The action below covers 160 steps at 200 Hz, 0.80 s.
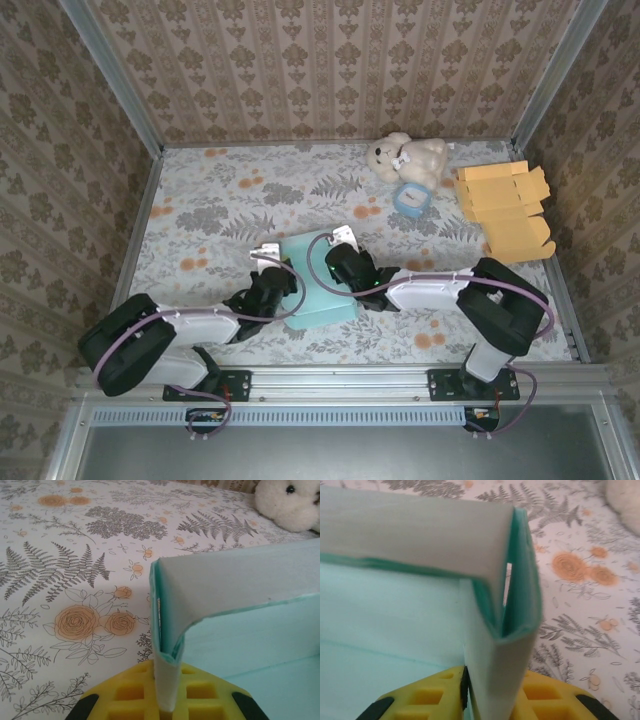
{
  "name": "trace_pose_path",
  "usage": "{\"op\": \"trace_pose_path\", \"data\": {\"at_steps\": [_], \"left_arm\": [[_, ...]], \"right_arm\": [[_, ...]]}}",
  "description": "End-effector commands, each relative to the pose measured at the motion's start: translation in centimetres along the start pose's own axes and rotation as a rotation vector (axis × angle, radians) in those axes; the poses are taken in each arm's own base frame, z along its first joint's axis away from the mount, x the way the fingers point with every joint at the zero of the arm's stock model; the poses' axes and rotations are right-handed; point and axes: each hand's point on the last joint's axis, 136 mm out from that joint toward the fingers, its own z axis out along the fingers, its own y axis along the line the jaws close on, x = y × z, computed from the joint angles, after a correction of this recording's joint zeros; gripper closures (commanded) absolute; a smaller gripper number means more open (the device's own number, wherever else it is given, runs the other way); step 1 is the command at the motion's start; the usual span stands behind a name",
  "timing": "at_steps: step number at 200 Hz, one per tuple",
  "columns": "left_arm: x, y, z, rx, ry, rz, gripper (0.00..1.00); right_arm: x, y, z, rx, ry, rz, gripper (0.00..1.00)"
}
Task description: Fold the paper box
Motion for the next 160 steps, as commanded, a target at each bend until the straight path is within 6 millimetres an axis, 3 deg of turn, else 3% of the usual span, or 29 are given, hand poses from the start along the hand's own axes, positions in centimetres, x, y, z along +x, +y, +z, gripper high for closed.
{"op": "trace_pose_path", "data": {"at_steps": [1,47,94,110,128,160], "left_arm": [[0.2,1.2,-0.1,-0.112,0.011,-0.049,1.0],[0.0,3.4,-0.8,-0.253,-0.006,-0.07,1.0],[-0.2,3.7,-1.0,-0.314,-0.011,-0.049,1.0],[-0.1,3.2,-0.8,-0.3,-0.012,-0.046,1.0],[-0.1,2.6,-0.6,-0.288,-0.007,-0.034,1.0],[0.0,2.0,-0.3,-0.279,0.001,-0.032,1.0]], "right_arm": [[-1.4,-4.5,-0.3,0.295,-0.072,0.042,0.77],[0.3,-9.8,-0.5,0.507,-0.01,0.024,0.76],[1.4,-12.0,-0.2,0.552,0.028,0.051,0.75],[1.6,-10.4,0.5,0.445,0.041,0.08,0.74],[1.4,-6.9,1.4,0.227,0.044,0.133,0.7],[0.2,-2.3,0.9,-0.008,0.021,0.185,0.61]]}}
